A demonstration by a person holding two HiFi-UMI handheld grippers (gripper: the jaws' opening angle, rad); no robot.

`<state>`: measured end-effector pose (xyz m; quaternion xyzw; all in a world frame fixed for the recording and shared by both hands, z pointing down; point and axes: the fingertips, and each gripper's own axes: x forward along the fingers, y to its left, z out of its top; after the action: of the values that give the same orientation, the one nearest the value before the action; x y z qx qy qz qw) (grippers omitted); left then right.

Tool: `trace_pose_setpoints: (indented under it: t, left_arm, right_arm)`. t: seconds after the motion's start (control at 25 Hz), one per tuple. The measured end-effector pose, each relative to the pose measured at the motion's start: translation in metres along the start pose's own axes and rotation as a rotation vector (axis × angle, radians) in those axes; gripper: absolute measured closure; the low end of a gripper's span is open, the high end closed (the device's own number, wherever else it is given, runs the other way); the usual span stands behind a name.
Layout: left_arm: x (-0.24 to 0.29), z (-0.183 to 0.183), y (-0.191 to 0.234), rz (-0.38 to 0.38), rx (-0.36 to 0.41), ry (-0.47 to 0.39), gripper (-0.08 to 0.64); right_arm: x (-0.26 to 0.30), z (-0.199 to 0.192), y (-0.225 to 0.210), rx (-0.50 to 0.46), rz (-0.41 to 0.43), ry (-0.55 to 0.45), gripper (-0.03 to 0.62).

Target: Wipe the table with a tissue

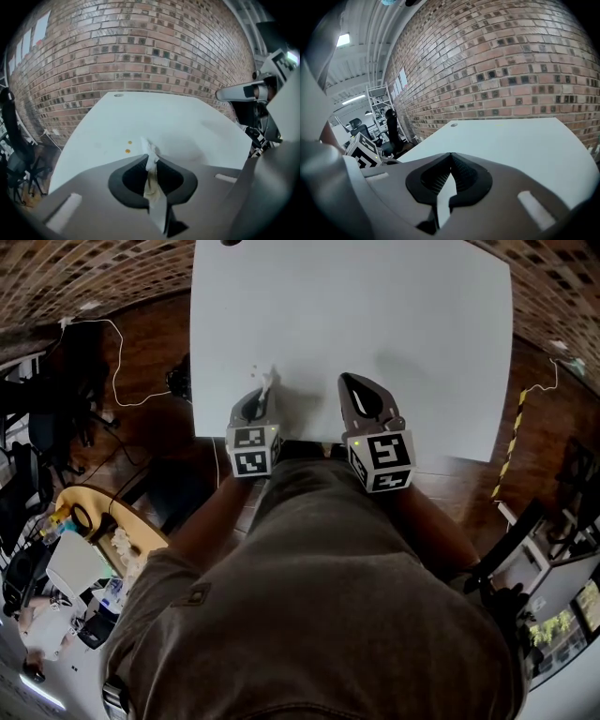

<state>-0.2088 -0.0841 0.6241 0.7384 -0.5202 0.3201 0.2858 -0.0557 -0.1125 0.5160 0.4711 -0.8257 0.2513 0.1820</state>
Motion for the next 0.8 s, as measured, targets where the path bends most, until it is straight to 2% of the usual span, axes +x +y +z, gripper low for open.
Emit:
trace_pose_setpoints:
  t: [0.32,0.56,0.8]
  left_arm:
    - [-0.017,0.008,0.015,0.047,-0.049,-0.079,0.535]
    - [-0.044,0.038,0.025,0.082,-0.081,-0.191,0.535]
    - [-0.06,0.046,0.035,0.106,-0.101,-0.235,0.535]
  right_arm:
    - [-0.006,0.015,0.006,-0.043,0.016,-0.057,0.578]
    - [-0.015,0.04,0.011,-0.083,0.017,-0.125,0.578]
    - [-0.018,0.051,0.017,-0.099,0.027,-0.16,0.578]
